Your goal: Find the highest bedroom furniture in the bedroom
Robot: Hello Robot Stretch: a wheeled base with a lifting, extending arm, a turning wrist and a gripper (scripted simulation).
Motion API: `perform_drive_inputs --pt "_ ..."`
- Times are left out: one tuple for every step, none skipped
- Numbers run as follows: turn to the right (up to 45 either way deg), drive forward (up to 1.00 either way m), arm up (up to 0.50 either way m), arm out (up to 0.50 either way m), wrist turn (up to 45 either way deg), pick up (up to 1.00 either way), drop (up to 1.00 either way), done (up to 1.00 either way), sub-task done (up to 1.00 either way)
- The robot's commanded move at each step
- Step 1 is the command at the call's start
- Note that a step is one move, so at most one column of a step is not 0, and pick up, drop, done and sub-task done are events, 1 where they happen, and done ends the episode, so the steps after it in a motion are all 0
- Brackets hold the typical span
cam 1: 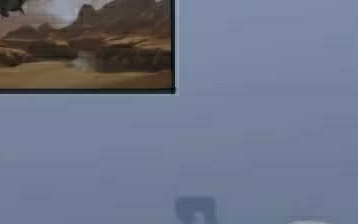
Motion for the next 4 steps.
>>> perform_drive_inputs --pt "-45.0 0.0 0.0 0.0 0.0 0.0 0.0 0.0 0.0" --pt "-45.0 0.0 0.0 0.0 0.0 0.0 0.0 0.0 0.0" --pt "0.0 0.1 0.0 0.0 0.0 0.0 0.0 0.0 0.0" --pt "0.0 0.65 0.0 0.0 0.0 0.0 0.0 0.0 0.0"
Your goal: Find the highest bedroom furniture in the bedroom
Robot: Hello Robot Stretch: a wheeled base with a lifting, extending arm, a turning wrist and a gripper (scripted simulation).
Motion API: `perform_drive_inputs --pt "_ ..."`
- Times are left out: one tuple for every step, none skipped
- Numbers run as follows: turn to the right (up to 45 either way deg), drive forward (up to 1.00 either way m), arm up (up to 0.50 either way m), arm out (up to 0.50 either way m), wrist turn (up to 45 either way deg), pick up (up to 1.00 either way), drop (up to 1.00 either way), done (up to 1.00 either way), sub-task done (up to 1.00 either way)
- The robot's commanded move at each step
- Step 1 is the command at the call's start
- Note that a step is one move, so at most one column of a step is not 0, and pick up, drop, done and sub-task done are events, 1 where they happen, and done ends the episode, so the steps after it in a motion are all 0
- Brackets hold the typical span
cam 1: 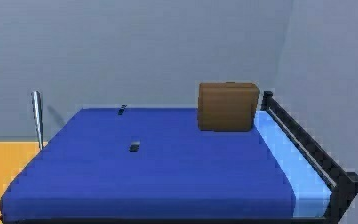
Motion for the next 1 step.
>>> perform_drive_inputs --pt "-45.0 0.0 0.0 0.0 0.0 0.0 0.0 0.0 0.0"
